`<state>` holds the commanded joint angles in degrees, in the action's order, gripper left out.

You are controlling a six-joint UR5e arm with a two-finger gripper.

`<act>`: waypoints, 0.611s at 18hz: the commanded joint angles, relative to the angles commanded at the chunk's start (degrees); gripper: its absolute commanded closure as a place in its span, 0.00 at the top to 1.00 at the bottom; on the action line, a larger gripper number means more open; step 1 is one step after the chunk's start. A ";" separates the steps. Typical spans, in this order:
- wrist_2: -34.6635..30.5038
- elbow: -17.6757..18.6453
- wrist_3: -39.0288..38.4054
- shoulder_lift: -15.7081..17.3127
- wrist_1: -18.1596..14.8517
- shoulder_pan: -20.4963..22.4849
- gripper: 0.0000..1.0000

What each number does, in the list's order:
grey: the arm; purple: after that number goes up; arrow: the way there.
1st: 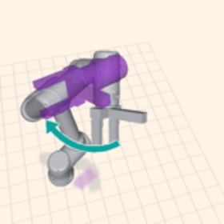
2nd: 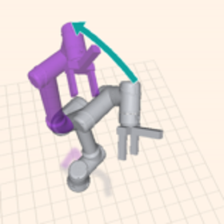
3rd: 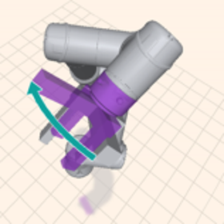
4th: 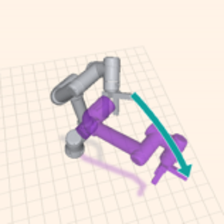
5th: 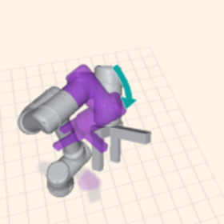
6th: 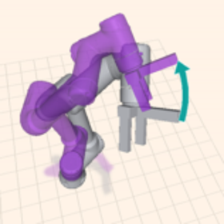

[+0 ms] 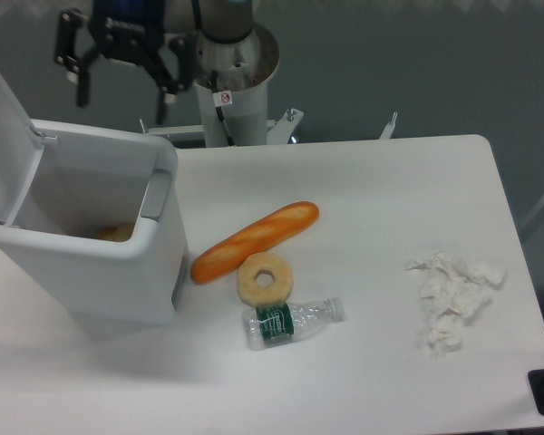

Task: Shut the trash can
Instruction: 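Move the gripper over toward the raised lid of the trash can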

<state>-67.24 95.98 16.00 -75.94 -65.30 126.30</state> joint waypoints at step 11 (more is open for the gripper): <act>7.03 -0.70 -2.29 2.02 0.18 -2.55 1.00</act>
<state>-60.21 95.27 13.71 -73.92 -65.13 123.75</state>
